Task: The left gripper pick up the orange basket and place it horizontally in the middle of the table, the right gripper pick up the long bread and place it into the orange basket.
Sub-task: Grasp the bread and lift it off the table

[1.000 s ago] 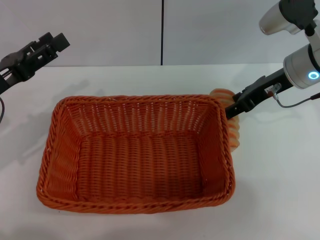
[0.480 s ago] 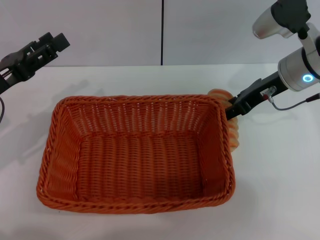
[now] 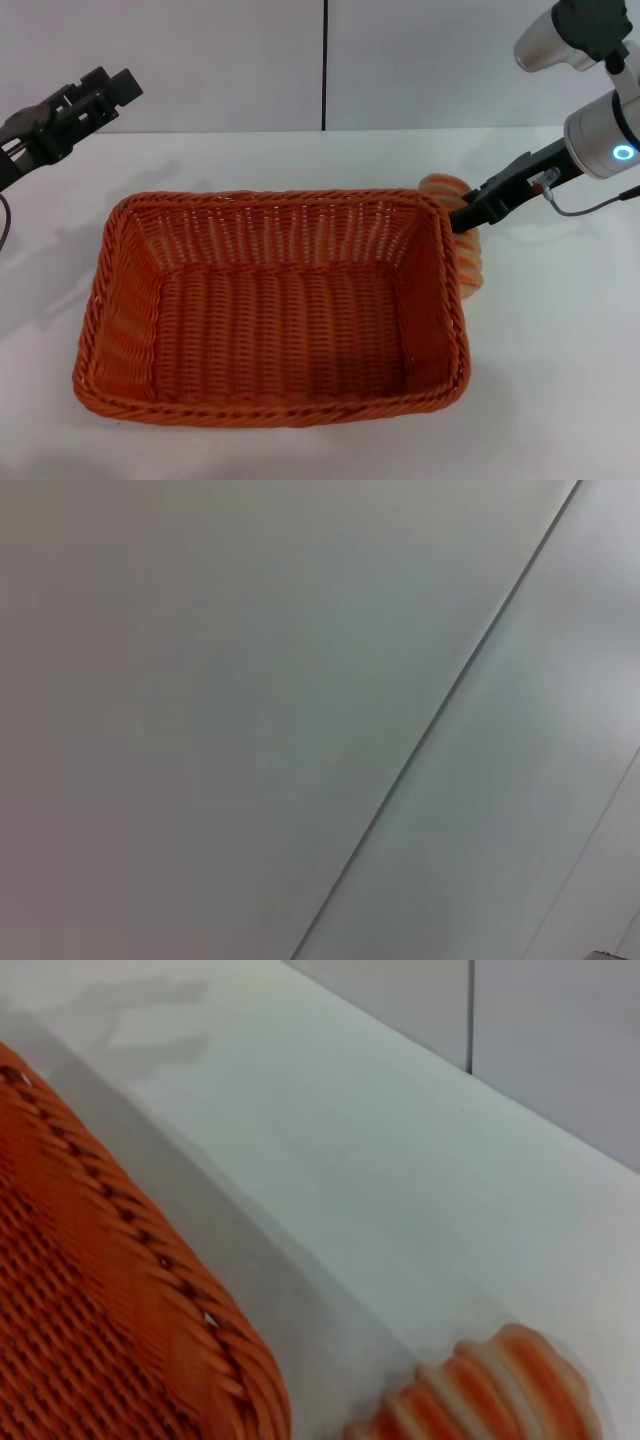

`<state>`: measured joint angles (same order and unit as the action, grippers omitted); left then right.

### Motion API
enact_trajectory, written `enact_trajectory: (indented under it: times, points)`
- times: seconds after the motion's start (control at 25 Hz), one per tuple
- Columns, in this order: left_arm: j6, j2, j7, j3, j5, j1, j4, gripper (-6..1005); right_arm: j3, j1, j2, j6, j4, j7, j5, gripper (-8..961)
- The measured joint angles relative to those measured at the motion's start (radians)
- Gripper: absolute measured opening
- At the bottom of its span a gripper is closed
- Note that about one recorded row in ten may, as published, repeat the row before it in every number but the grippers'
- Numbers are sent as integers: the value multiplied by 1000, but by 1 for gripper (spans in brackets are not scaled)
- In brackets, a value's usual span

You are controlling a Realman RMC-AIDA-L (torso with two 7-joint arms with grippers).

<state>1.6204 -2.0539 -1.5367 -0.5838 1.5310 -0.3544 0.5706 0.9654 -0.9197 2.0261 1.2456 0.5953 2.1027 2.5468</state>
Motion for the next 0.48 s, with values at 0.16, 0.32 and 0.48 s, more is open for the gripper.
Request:
enact_trajectory:
  times: [0.16,0.32,0.48]
  points:
    - [-1,0,1,-1,0,0,0,782,0,0,0,2,1,0,-1,456]
    - [-1,0,3,-1,0,0,0,782,-1,1,0,2,1,-1,-3,439]
    - [-2,0,4,-1,0,0,0,782,-1,5,0,12,9,-3,-12,422]
